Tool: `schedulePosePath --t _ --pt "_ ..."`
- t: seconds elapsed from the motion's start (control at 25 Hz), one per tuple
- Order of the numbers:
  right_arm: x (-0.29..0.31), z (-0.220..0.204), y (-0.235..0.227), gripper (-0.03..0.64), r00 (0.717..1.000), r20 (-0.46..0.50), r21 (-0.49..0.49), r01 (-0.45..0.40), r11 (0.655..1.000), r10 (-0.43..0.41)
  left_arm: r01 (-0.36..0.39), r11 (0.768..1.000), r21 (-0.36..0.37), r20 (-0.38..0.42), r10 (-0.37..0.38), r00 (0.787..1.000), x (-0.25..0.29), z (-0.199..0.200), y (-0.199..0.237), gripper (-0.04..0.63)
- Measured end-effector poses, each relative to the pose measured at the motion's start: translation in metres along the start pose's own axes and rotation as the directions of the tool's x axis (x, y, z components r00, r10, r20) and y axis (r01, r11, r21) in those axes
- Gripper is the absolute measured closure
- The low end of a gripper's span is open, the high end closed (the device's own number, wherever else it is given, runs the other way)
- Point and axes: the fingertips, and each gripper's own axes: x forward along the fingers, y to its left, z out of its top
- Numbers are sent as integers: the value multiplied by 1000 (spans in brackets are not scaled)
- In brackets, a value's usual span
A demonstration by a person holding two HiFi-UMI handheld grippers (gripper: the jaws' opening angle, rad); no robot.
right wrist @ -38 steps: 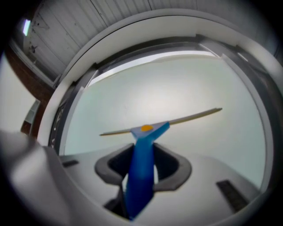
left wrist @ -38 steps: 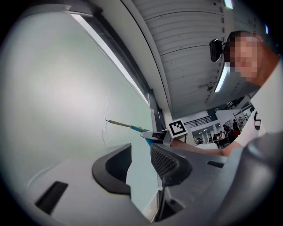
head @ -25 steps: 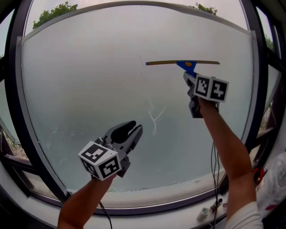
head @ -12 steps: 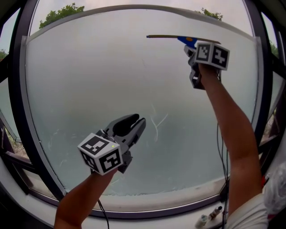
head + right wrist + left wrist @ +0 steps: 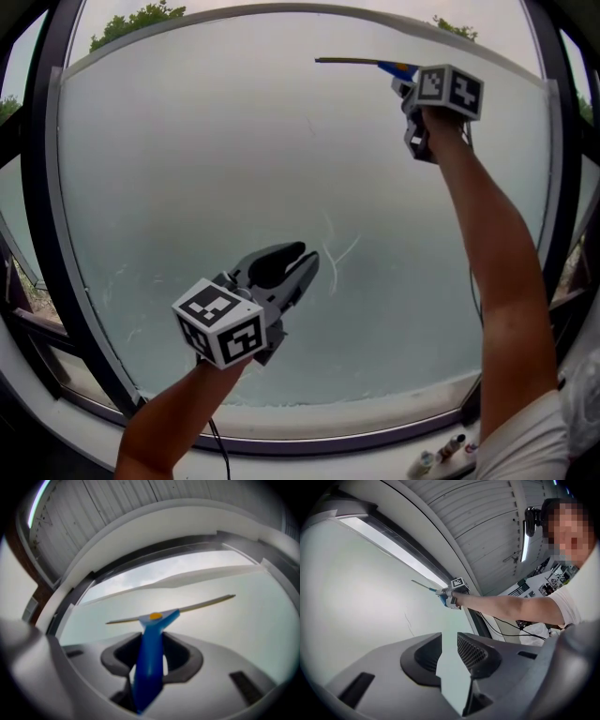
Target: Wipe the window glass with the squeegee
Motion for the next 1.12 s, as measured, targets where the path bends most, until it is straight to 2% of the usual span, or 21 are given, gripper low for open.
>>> schedulePosePath --t 0.52,1.12 --pt "13 -14 -10 468 999 -47 36 -8 999 10 -14 1000 1 -37 14 999 -14 -7 -4 471" --pt "0 -48 -17 469 995 -97 12 15 1000 -14 -3 999 -50 -43 1 999 -17 -22 -18 471"
